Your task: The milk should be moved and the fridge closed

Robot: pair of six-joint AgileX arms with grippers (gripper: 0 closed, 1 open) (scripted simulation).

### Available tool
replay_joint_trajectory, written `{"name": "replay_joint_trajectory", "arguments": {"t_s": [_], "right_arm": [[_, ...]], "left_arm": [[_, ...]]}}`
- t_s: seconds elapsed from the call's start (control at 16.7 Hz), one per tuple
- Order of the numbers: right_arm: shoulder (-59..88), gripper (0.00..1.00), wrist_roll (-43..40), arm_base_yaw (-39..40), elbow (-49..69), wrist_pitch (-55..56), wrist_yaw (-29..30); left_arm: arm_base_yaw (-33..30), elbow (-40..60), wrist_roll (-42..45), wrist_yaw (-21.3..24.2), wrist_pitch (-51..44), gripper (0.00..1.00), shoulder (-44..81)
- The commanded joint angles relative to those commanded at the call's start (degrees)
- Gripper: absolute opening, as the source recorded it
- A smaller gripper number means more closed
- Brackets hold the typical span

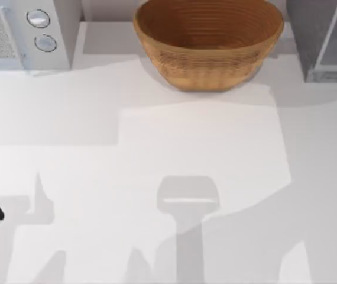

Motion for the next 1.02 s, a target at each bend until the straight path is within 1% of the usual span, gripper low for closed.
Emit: {"name": "replay_joint_trajectory", "arguments": {"t_s": [0.6,0.78,1.02], "right_arm": [[-1.7,1.00,0.3,0.3,-1.1,-1.2,0.1],[-8.8,1.00,1.2,0.6,-5.0,-5.6,0.6],[-26.0,1.00,2.3,0.9,-13.5,-14.8,2.3]], "left_arm": [[0.0,0.0,0.0,0.0,0.0,1.00,0.0],[0.0,0.0,0.0,0.0,0.0,1.00,0.0],[0.0,0.0,0.0,0.0,0.0,1.00,0.0]]}}
